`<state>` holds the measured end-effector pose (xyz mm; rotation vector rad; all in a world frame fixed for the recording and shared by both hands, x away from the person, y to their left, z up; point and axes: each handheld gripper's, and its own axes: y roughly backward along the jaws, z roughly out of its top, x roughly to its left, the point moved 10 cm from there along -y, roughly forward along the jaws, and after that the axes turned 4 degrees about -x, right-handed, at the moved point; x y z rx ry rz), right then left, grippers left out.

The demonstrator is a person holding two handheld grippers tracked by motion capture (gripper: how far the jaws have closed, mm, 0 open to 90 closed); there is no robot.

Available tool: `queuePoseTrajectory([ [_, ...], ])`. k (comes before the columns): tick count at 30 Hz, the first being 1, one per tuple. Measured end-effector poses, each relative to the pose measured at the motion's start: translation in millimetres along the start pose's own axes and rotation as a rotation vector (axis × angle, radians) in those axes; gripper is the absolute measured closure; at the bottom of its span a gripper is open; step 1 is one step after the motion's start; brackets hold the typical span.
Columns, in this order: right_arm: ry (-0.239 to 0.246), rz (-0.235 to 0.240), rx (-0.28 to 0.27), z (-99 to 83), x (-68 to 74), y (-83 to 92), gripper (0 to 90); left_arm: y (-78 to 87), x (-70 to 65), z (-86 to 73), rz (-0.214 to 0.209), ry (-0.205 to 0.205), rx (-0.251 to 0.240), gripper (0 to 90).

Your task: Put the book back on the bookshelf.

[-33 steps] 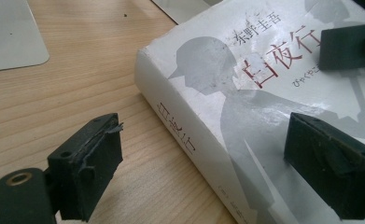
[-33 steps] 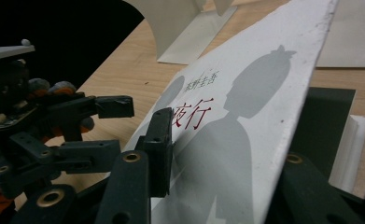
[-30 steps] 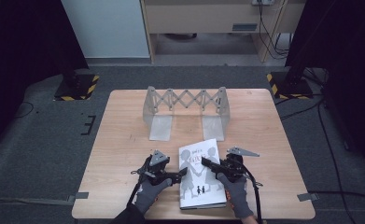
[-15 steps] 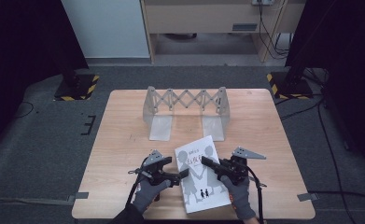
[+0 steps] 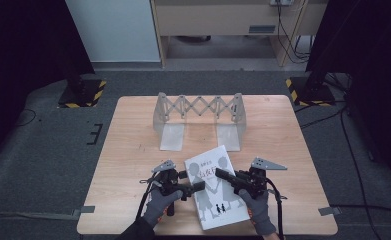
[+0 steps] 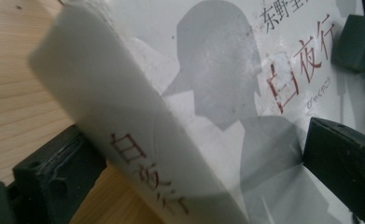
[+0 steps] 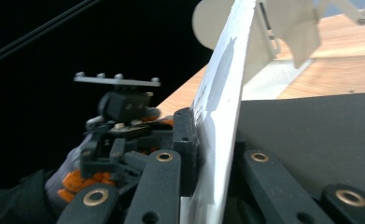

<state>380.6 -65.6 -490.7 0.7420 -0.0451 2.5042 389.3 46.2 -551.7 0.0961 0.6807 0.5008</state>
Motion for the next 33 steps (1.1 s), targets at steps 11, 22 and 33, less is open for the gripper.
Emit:
queuePoseTrajectory([
  [11, 0.154, -0.145, 0.082, -9.3, -21.3, -5.6, 58.7, 7.2, 9.4, -1.5, 0.058, 0.052, 0.017, 13.2],
  [22, 0.209, -0.263, 0.092, -11.8, -40.5, 1.4, 37.7, 11.5, 5.1, 3.7, 0.061, 0.006, -0.002, 25.7],
  [33, 0.202, -0.285, 0.101, -16.7, -48.5, 6.4, 36.7, 10.9, 4.4, 2.8, 0.068, 0.009, -0.004, 27.7],
])
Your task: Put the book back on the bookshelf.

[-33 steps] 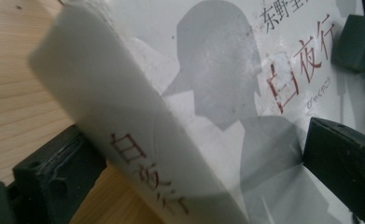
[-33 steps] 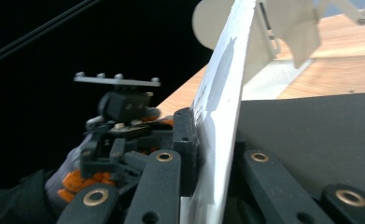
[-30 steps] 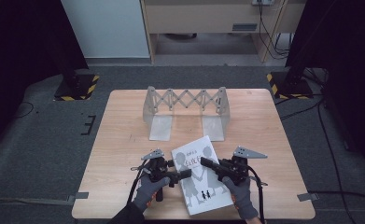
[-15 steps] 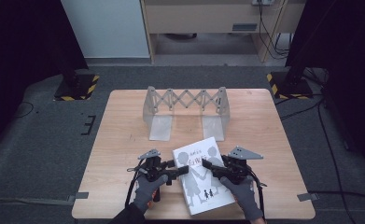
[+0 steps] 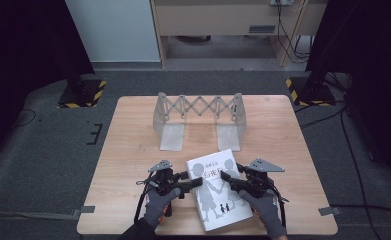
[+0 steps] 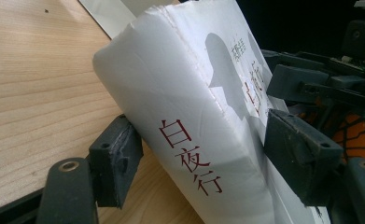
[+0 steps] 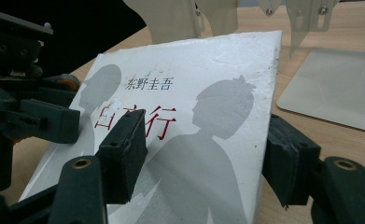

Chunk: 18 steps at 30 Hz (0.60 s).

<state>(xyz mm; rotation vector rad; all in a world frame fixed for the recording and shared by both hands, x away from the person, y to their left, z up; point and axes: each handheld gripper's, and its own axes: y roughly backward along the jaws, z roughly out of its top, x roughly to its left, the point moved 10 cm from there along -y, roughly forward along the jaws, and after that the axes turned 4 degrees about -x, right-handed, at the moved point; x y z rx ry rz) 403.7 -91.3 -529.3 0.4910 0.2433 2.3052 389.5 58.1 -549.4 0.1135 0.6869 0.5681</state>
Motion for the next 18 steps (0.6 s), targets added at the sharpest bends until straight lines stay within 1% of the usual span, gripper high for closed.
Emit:
queuePoseTrajectory([
  [1, 0.0, 0.0, 0.0, 0.0, 0.0, 0.0, 36.7, 0.0, 0.0, 0.0, 0.0, 0.0, 0.0, 27.8],
  [3, 0.001, -0.012, 0.014, -1.5, -4.3, 1.5, 39.2, 0.4, -0.1, -0.3, 0.004, -0.009, 0.002, 28.2],
  [4, -0.002, -0.013, 0.041, -4.3, -5.4, 1.9, 38.4, 0.6, -1.0, 0.3, 0.004, -0.022, 0.0, 29.2],
  [5, -0.023, 0.001, 0.059, -7.9, -6.2, 1.6, 38.5, 1.0, -2.7, 1.5, 0.003, -0.029, -0.006, 29.6],
  [6, -0.055, 0.019, 0.048, -8.6, -7.0, 2.4, 38.9, 1.1, -3.6, 2.0, 0.005, -0.035, -0.006, 29.7],
  [8, -0.066, 0.032, 0.049, -8.8, -6.3, 3.2, 39.0, 1.2, -4.6, 2.6, 0.0, -0.041, -0.009, 29.7],
  [13, -0.081, 0.033, 0.039, -8.5, -4.7, 2.0, 39.8, -0.2, -3.1, 2.9, 0.002, -0.022, -0.008, 29.7],
  [16, -0.092, 0.017, 0.035, -7.1, -3.9, 0.7, 41.3, -2.2, -1.7, 3.9, 0.006, -0.012, -0.011, 29.6],
  [18, -0.104, 0.014, 0.032, -6.7, -4.6, 1.3, 43.1, -4.9, -1.9, 4.9, -0.005, -0.003, -0.016, 29.4],
])
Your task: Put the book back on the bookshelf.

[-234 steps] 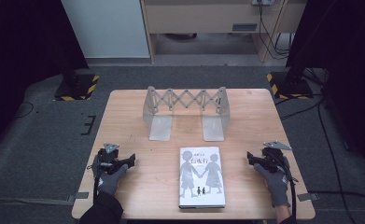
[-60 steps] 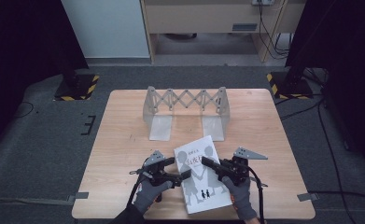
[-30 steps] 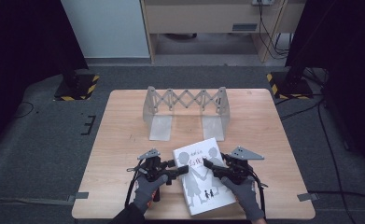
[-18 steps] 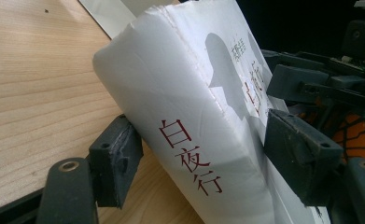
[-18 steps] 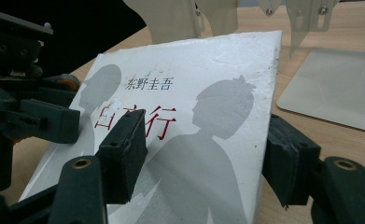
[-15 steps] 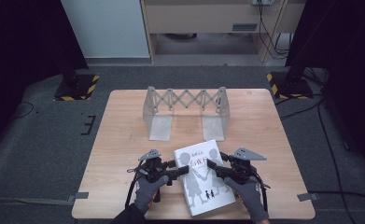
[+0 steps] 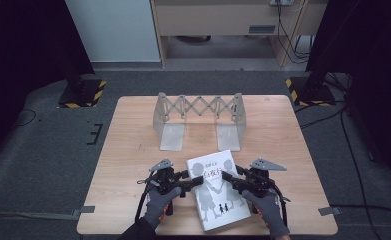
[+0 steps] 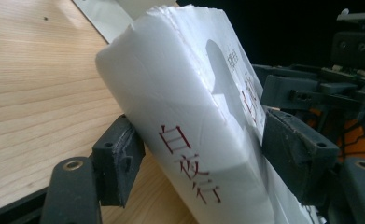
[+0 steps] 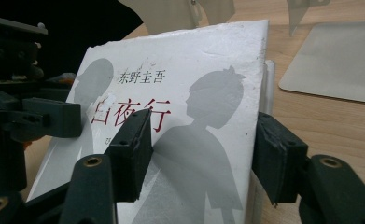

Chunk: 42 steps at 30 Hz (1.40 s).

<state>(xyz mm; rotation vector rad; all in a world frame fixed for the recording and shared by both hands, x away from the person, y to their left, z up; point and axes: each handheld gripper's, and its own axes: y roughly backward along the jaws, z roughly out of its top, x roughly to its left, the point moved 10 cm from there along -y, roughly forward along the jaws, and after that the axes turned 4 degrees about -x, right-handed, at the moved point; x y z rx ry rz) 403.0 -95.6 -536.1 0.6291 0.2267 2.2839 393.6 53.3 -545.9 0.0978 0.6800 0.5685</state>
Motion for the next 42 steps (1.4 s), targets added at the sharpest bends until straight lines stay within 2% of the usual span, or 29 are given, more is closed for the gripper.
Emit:
queuePoseTrajectory([
  [4, -0.009, 0.01, -0.009, 3.4, 0.4, 3.2, 46.4, -5.3, -2.7, 3.2, -0.028, -0.004, -0.002, 29.0],
  [6, -0.01, 0.016, -0.007, 3.9, 0.5, 3.0, 46.7, -9.0, -2.1, 2.5, -0.028, -0.001, 0.0, 27.4],
  [11, -0.002, 0.021, -0.003, 3.0, 0.9, 0.3, 48.0, -15.5, 0.3, -0.2, -0.042, 0.03, 0.016, 24.8],
  [14, -0.015, 0.051, -0.007, 3.5, 5.0, -2.1, 50.1, -20.0, -3.3, -0.2, -0.064, 0.042, 0.019, 24.5],
  [17, -0.032, 0.061, -0.008, 4.6, 3.9, -1.5, 50.5, -16.0, -5.9, 5.0, -0.088, 0.059, 0.014, 31.2],
  [20, -0.046, 0.077, -0.019, 7.2, 3.4, -0.1, 49.4, -11.7, -11.1, 10.6, -0.085, 0.032, 0.016, 34.7],
  [24, -0.057, 0.052, -0.076, 17.0, -5.6, 8.1, 46.9, -1.8, -17.8, 27.0, -0.089, 0.011, -0.02, 41.7],
  [25, -0.063, 0.038, -0.094, 19.9, -10.8, 11.3, 46.9, 1.4, -18.4, 32.0, -0.083, -0.001, -0.032, 42.6],
  [28, -0.092, -0.017, -0.126, 24.5, -28.8, 19.8, 43.7, 11.1, -19.2, 48.6, -0.096, 0.002, -0.071, 47.6],
  [32, -0.065, -0.113, -0.112, 21.9, -50.5, 23.3, 40.1, 18.6, -21.8, 71.2, -0.063, -0.049, -0.12, 51.1],
  [36, -0.037, -0.157, -0.097, 20.1, -59.3, 24.3, 38.7, 21.3, -24.7, 90.9, 0.007, -0.156, -0.156, 51.7],
  [38, -0.024, -0.173, -0.096, 19.9, -63.2, 25.5, 38.4, 21.9, -25.3, 95.4, 0.029, -0.199, -0.173, 51.7],
  [40, -0.014, -0.188, -0.097, 20.0, -66.0, 26.5, 37.8, 22.5, -26.5, 95.1, 0.024, -0.224, -0.185, 51.4],
  [42, -0.006, -0.205, -0.093, 19.5, -68.9, 27.3, 37.3, 25.3, -28.0, 91.8, 0.01, -0.233, -0.189, 50.9],
])
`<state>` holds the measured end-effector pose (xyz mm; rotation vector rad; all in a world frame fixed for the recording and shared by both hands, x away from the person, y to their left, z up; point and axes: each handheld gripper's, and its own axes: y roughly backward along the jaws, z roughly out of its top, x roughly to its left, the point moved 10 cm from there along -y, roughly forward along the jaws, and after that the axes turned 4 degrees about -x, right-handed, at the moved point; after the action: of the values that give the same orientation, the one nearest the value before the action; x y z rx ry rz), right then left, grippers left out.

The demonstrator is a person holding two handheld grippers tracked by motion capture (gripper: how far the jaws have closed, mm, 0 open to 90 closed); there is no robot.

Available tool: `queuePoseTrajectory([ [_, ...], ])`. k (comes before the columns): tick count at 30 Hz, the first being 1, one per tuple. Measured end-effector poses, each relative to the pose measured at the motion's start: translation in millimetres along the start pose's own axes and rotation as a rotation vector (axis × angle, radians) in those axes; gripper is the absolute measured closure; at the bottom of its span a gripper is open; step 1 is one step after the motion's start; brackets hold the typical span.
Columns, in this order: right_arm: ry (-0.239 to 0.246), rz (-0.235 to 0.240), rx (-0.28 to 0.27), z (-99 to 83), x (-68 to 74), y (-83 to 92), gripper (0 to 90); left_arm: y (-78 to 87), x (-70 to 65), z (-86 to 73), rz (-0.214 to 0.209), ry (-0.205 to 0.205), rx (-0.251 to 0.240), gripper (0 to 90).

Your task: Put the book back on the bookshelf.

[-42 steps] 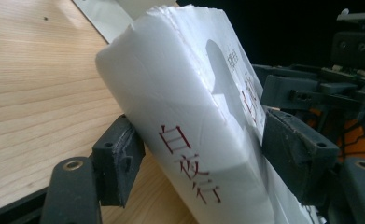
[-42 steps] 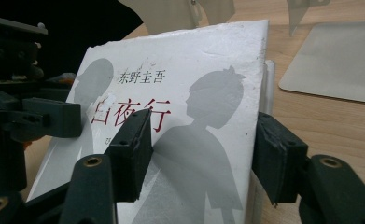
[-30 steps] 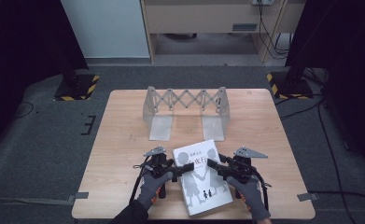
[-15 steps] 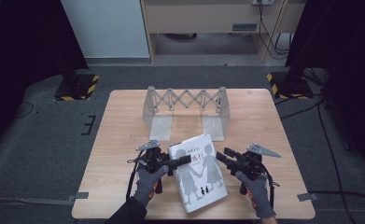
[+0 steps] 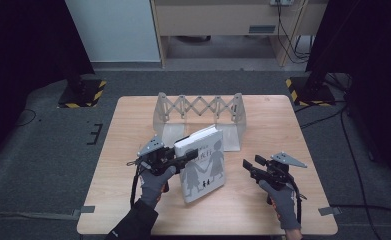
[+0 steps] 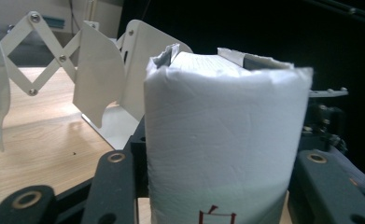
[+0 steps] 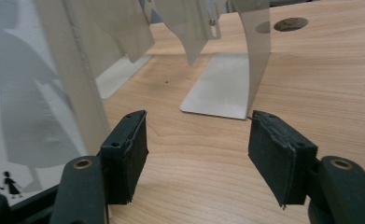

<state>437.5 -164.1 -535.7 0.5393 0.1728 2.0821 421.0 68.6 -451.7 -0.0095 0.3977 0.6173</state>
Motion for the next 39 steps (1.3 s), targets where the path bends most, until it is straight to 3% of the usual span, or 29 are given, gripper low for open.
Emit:
queuePoseTrajectory([
  [3, 0.029, -0.028, 0.018, -3.3, -4.1, -1.4, 35.0, 7.0, -3.3, -5.6, -0.018, -0.006, 0.016, 48.7],
  [7, 0.11, -0.096, 0.069, -12.1, -13.1, -4.2, 30.3, 14.1, -12.2, -12.0, -0.046, -0.026, 0.027, 46.1],
  [13, 0.157, -0.149, 0.143, -24.6, -24.2, -6.5, 20.2, 14.1, -31.4, -18.3, -0.056, -0.113, 0.075, 43.2],
  [17, 0.175, -0.172, 0.172, -29.3, -30.4, -6.3, 17.8, 14.6, -34.2, -20.6, -0.043, -0.154, 0.077, 42.4],
  [19, 0.19, -0.199, 0.189, -32.1, -37.1, -5.3, 16.5, 14.3, -34.9, -23.4, -0.033, -0.209, 0.071, 44.1],
  [25, 0.224, -0.228, 0.239, -41.0, -44.9, -6.9, 15.1, 15.8, -38.9, -24.7, -0.048, -0.173, 0.072, 43.8],
  [32, 0.25, -0.242, 0.317, -55.1, -49.7, -10.2, 12.3, 14.0, -49.4, -12.2, -0.048, -0.193, 0.043, 42.1],
  [39, 0.229, -0.248, 0.321, -58.2, -50.9, -12.4, 9.5, 6.7, -55.9, 3.6, -0.048, -0.216, 0.037, 37.6],
])
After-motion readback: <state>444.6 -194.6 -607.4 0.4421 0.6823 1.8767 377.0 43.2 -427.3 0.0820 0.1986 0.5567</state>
